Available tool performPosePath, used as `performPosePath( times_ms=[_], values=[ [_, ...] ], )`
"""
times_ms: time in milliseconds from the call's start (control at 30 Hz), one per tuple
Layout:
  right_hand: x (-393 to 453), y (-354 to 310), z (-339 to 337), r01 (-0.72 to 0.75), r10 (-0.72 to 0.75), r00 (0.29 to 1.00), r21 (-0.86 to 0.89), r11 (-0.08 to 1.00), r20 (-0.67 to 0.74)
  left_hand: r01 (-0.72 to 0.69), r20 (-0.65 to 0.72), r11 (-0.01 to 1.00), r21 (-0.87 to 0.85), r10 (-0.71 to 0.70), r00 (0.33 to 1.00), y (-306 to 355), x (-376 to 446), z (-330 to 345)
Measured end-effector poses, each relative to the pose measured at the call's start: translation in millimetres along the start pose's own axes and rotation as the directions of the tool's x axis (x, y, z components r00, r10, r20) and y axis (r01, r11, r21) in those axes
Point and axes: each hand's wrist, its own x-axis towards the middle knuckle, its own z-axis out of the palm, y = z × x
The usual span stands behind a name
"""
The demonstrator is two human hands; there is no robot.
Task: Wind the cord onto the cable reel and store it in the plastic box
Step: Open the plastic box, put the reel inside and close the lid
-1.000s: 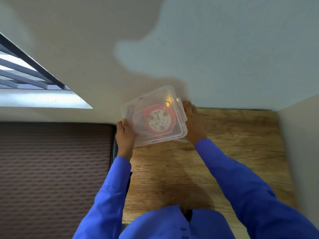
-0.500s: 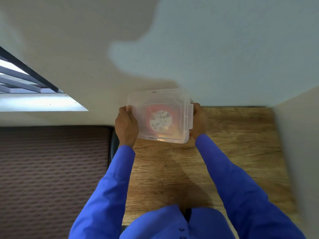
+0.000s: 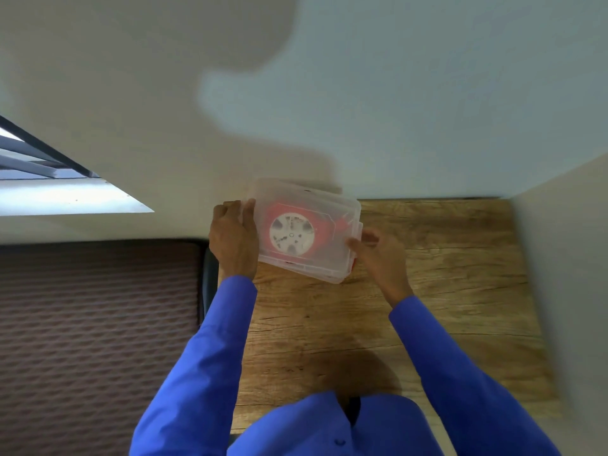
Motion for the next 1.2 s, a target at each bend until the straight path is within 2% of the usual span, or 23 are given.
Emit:
performPosePath(
  times_ms=[67, 200, 367, 467, 567, 667, 767, 833, 900, 933, 967, 1033, 1067, 1133, 1200],
  values=[
    [-2, -3, 9, 0.035, -0.043, 0.995, -0.089, 0.995, -0.085, 0.038, 0.005, 0.999, -0.033, -0.037, 0.999, -1, -1, -1],
    [-2, -4, 18, 0.014, -0.025, 0.989, -0.077, 0.997, -0.148, 0.074, 0.028, 0.997, 0.005, -0.074, 0.997, -5, 12, -5],
    [22, -18, 17, 0.064, -0.072, 0.985, -0.059, 0.996, -0.154, 0.136, 0.013, 0.991, 0.018, -0.136, 0.991, -8, 17, -7],
    [44, -32, 24, 0.044, -0.066, 0.986, -0.145, 0.988, -0.154, 0.188, 0.022, 0.982, -0.03, -0.188, 0.982, -16, 7, -9],
    [45, -35, 26, 0.064, -0.088, 0.986, -0.167, 0.984, -0.141, 0.168, 0.08, 0.98, -0.108, -0.16, 0.984, -24, -3, -10],
    [36, -28, 22, 0.081, -0.087, 0.99, -0.055, 0.995, -0.115, 0.156, 0.112, 0.97, -0.184, -0.137, 0.984, -29, -12, -10],
    [30, -15, 22, 0.042, -0.036, 0.996, 0.062, 0.997, -0.084, 0.201, 0.144, 0.945, -0.257, -0.169, 0.975, -35, -16, -11],
    [32, -9, 22, -0.035, 0.051, 0.995, 0.179, 0.983, -0.084, 0.235, 0.153, 0.929, -0.285, -0.198, 0.968, -35, -17, -13],
    [38, -8, 22, -0.187, 0.206, 0.978, 0.287, 0.94, -0.036, 0.282, 0.174, 0.915, -0.29, -0.239, 0.955, -36, -15, -13],
    [41, -7, 22, -0.277, 0.285, 0.958, 0.335, 0.9, 0.029, 0.346, 0.22, 0.877, -0.334, -0.285, 0.933, -34, -12, -12],
    [46, -7, 20, -0.371, 0.35, 0.928, 0.372, 0.851, 0.125, 0.452, 0.309, 0.79, -0.415, -0.344, 0.886, -31, -9, -10],
    [54, -8, 13, -0.503, 0.39, 0.856, 0.374, 0.779, 0.34, 0.67, 0.547, 0.518, -0.532, -0.394, 0.739, -26, 1, -6],
    [58, -9, 9, -0.519, 0.374, 0.836, 0.359, 0.776, 0.402, 0.721, 0.609, 0.447, -0.53, -0.391, 0.69, -25, 7, -5],
    [67, -15, 4, -0.486, 0.358, 0.854, 0.331, 0.809, 0.379, 0.768, 0.653, 0.41, -0.491, -0.411, 0.637, -26, 17, -7],
    [70, -22, 8, -0.316, 0.284, 0.938, 0.159, 0.935, 0.198, 0.817, 0.704, 0.338, -0.467, -0.416, 0.575, -27, 23, -10]
  ],
)
